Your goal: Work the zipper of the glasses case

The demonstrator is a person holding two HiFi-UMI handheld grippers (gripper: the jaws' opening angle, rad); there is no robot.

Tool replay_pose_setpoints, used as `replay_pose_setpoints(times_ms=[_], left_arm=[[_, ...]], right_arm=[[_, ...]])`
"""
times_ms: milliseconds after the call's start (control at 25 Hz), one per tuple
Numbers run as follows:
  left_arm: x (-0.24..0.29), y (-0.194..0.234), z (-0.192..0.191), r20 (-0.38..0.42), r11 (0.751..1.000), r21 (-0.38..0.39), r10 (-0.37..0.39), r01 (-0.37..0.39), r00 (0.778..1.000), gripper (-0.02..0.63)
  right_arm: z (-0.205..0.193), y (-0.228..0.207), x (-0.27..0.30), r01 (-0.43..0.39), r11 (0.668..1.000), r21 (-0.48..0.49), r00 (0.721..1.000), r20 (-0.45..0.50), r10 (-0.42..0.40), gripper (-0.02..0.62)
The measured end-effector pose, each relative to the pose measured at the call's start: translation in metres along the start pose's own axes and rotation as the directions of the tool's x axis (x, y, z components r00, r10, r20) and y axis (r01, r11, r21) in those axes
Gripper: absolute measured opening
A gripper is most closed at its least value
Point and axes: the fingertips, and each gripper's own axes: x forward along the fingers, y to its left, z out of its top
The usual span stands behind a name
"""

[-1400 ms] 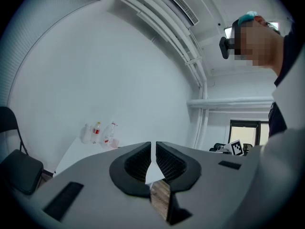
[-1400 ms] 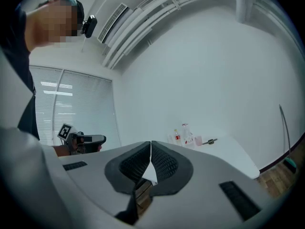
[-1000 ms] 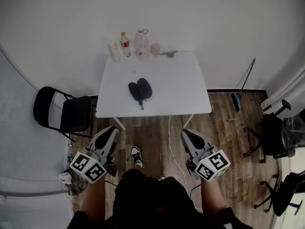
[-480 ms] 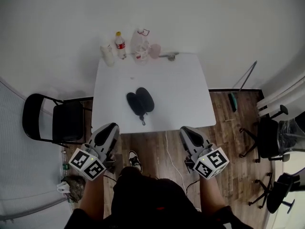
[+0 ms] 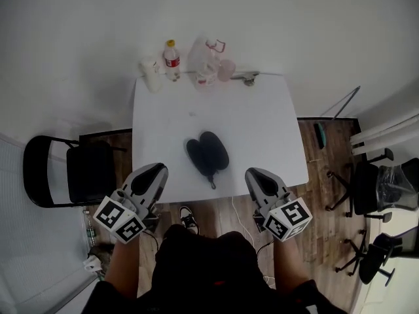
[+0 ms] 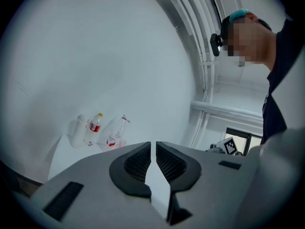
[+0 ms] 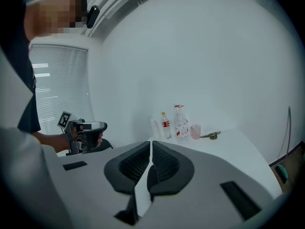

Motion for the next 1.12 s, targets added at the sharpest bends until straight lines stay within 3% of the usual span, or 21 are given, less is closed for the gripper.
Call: replay_pose_setpoints(times_ms=[160, 320, 480, 600, 1120], left_arm=[[0.008, 0.034, 0.0, -0.023, 1.0, -0.013, -0.01, 0.01, 1.0, 0.048], [0.025, 0.046, -0.007, -0.035, 0.999, -0.044, -0.019, 0.018, 0.999, 0.048], [0.034, 0.049, -0.021, -0.062, 0.998, -0.068, 0.001, -0.005, 0.998, 0.048], [0.037, 0.049, -0.025, -0.048, 0.993, -0.117, 0.025, -0.03, 0.999, 0.048], [0.063, 0.052, -0.052, -0.079, 0.982, -0.121, 0.139, -0.148, 0.987, 0.048]], right_arm=[[-0.006, -0.008, 0.032, 0.044, 0.998, -0.034, 0.998, -0.051, -0.046, 0.02], [-0.049, -0.04, 0.058, 0.074, 0.996, -0.04, 0.98, -0.182, -0.08, 0.02], [-0.099, -0.064, 0.085, 0.048, 0.999, -0.008, 0.952, -0.303, -0.048, 0.029], [-0.124, -0.075, 0.098, 0.022, 1.0, 0.013, 0.933, -0.361, -0.016, 0.118], [-0.215, -0.106, 0.15, 0.01, 0.999, 0.04, 0.836, -0.549, 0.013, 0.146]])
